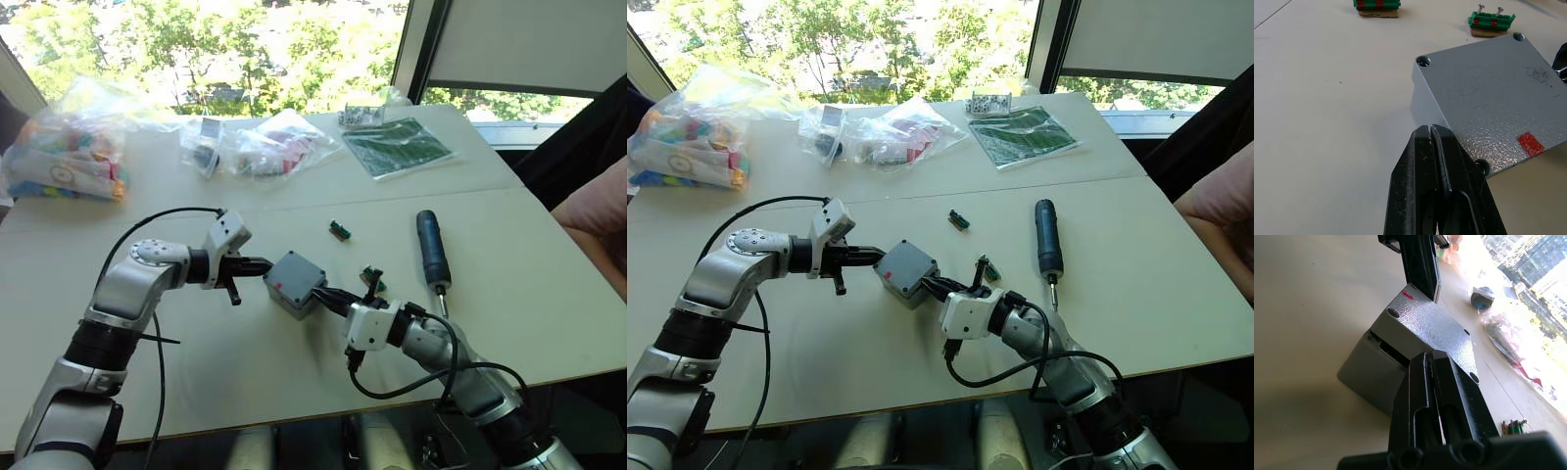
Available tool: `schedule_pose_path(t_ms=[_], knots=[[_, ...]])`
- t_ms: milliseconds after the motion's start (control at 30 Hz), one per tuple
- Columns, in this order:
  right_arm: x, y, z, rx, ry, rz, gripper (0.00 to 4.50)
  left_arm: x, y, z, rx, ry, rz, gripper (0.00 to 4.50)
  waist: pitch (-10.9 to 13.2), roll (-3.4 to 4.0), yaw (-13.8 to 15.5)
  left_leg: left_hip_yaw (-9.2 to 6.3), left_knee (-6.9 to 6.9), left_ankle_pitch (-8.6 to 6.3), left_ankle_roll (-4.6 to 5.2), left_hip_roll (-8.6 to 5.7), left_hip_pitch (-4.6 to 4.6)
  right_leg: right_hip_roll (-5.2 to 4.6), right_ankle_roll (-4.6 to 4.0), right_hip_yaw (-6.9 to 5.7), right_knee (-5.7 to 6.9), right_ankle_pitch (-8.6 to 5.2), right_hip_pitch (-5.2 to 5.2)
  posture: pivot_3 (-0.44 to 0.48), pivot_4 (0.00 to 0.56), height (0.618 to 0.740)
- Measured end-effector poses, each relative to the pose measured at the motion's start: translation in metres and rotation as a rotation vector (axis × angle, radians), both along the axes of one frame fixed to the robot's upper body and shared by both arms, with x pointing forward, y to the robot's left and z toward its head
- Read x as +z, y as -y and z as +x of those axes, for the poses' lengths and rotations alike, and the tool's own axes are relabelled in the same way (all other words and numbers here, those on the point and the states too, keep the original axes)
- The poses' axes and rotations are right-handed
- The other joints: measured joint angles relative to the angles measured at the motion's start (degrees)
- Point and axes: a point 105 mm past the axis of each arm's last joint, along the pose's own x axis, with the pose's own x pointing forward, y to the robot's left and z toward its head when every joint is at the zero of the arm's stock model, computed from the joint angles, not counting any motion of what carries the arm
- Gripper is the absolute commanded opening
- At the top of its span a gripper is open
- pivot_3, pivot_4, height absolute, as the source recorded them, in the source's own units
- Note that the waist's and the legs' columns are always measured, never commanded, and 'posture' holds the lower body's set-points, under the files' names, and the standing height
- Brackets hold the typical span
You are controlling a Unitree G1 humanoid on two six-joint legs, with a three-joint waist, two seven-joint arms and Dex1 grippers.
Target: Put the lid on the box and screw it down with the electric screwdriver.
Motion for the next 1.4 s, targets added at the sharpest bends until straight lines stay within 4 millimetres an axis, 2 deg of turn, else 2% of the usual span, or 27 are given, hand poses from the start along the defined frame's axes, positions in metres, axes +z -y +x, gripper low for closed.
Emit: schedule_pose_path(t_ms=[933,1400], knots=[[-0.0041,0.0033,-0.0003,-0.004,-0.005,-0.025,0.05,0.0003,0.0063,-0.0010,-0.010,0.030,0.033,0.00,0.00,0.00,-0.03,0.00,0.04,0.01,0.00,0.00,0.06,0.01,-0.01,0.01,0.08,0.01,0.04,0.000,0.150,0.740],[-0.0047,0.0004,-0.0021,0.011,-0.010,-0.025,0.05,-0.0075,-0.0004,-0.0085,-0.009,0.011,0.061,0.00,-0.01,0.01,-0.02,0.00,0.05,0.01,0.00,0.00,0.07,0.01,-0.01,0.02,0.09,0.01,0.04,0.000,0.150,0.740]])
